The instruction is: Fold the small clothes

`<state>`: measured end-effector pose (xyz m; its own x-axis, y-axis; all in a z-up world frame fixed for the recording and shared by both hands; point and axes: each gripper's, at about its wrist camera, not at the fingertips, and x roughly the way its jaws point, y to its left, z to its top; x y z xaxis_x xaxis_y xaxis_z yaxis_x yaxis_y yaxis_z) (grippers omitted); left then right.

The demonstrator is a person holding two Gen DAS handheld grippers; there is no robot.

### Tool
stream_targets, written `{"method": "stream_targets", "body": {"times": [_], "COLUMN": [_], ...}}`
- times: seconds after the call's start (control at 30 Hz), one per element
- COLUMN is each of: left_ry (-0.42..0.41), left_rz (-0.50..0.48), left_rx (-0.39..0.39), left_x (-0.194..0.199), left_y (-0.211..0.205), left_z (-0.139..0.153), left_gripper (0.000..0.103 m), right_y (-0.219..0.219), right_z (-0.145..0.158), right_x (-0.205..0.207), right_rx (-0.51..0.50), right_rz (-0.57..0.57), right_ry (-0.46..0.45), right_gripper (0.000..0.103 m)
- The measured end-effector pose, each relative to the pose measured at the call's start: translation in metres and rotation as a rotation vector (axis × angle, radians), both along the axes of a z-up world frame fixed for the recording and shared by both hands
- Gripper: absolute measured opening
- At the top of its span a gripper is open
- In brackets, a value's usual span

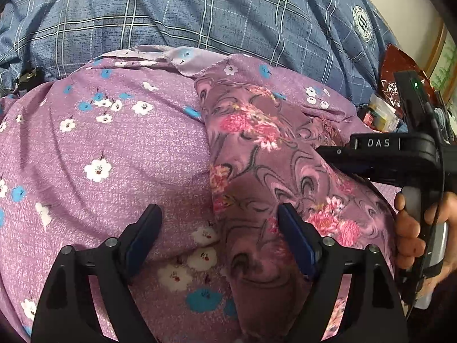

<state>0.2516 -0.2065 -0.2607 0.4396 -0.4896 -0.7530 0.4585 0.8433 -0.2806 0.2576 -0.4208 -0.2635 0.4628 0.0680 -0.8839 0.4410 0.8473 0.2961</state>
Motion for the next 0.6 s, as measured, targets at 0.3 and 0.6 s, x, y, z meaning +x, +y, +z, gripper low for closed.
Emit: {"method": "stream_targets", "body": {"times": [0.3, 0.6], "left_ry": [-0.044, -0.075], "left_rz": [-0.055, -0.319], "left_rx": [-0.049, 0.159], "left_x": [-0.023, -0.091], "left_y": [0.014, -0.016], "left_z": [0.027, -0.006], "left_gripper": [0.084, 0.086], "right_y": [0.007, 0.027], "right_z": [0.06, -0.002], "right_x": [-0.093, -0.17], "right_rx": [0.0, 0.012], "right_rz": [0.056, 0.077], "right_ry": [-0.087, 0.046], "right_gripper": [0.034, 0.013]}}
